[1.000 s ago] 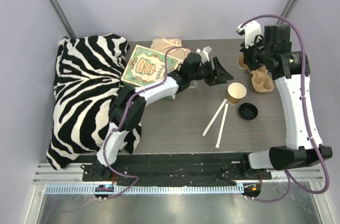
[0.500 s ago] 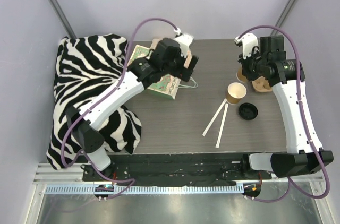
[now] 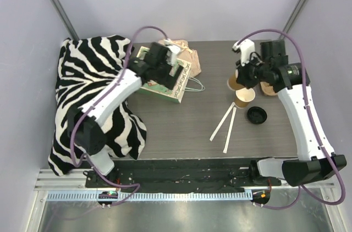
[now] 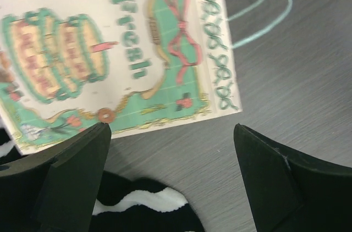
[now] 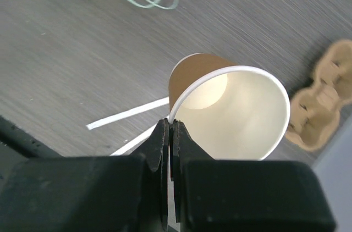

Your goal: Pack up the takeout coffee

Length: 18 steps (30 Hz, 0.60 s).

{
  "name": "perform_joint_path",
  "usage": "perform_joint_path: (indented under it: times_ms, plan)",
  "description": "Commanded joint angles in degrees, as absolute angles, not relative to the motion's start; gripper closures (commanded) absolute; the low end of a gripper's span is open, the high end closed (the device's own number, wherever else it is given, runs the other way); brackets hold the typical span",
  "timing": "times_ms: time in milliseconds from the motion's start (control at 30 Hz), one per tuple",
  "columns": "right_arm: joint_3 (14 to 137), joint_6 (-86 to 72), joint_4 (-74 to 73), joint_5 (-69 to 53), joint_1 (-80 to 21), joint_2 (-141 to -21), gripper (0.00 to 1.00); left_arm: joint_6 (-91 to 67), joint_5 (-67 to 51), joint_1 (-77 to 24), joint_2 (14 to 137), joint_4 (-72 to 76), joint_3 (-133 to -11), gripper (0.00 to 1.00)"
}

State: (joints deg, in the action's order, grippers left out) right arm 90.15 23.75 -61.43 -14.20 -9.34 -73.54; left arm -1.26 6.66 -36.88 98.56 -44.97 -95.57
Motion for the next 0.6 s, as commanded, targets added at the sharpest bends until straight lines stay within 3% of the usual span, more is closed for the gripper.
perform_joint_path:
  times_ms: [0,200,333,567]
  plan:
    - [87.90,23.29,-56.79,-18.46,-16.95,-74.00,0.99,-5.79,-10.26,-26.83,86.42,-46.49,-97.30,0.00]
    - [82.01,24.78,-53.45,-16.27,-34.43,-79.00,0.99,-12.12,-18.45,-11.45,80.43,-49.57,-95.28,0.00]
    - [78.23,24.35,-48.79,-12.49,-43.58,-82.60,0.99,-16.69,-21.45,-4.06,73.42,-46.33,-87.66,0.00]
    - [72.34,22.85,-40.35,-0.29,-54.13,-87.10,0.96,-17.49,-22.76,-2.99,68.55,-42.71,-80.07,0.00]
